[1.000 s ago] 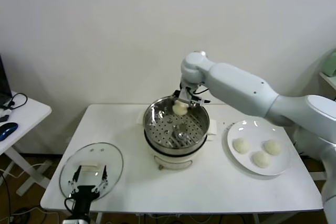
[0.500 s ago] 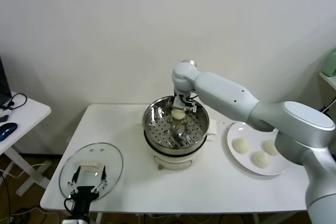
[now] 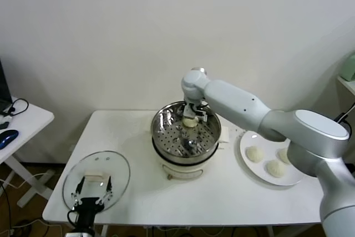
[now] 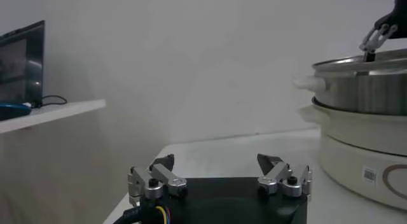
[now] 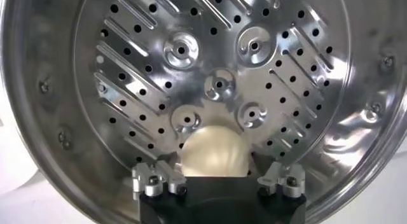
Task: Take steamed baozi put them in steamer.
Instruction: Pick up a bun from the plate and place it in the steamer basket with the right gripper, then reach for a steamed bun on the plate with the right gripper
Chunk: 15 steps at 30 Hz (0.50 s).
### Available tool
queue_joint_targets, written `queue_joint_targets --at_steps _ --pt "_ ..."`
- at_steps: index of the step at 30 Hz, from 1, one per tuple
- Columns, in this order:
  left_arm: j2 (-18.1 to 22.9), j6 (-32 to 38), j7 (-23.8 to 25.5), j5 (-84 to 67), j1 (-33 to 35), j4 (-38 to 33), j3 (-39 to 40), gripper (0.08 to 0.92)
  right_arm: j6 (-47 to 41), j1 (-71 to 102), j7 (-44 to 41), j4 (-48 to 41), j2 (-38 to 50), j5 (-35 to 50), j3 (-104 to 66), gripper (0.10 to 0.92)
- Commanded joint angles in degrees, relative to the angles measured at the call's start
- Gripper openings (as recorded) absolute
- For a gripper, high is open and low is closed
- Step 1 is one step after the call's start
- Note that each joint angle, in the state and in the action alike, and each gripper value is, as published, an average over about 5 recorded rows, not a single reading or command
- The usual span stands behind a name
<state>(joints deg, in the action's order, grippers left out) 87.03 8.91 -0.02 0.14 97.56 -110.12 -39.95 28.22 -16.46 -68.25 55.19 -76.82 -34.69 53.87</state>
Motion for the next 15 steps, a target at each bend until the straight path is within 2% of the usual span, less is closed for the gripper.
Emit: queue_joint_targets --at_steps 1,4,10,15 --pt "0.11 -0.03 -0.06 -0.04 0.10 -0.20 -0.06 0.823 -0.07 -0.56 -0.46 0.83 0.58 2.09 0.18 0.822" --pt "0.14 -0.03 -0.08 -0.03 0.24 -0.30 -0.05 0.823 -0.56 -2.46 -1.65 3.50 2.56 5.02 0.71 0.823" --pt "0.18 -0.25 -0.07 0.04 0.20 -0.60 0.01 0.823 -4.08 -9.92 -5.14 12.27 11.22 16.77 4.56 0.823" --pt "0.07 -0.54 -0.11 0.18 -0.13 -0.75 0.18 0.823 -12.54 -17.47 -6.54 16.18 19.84 31.95 8.62 0.823"
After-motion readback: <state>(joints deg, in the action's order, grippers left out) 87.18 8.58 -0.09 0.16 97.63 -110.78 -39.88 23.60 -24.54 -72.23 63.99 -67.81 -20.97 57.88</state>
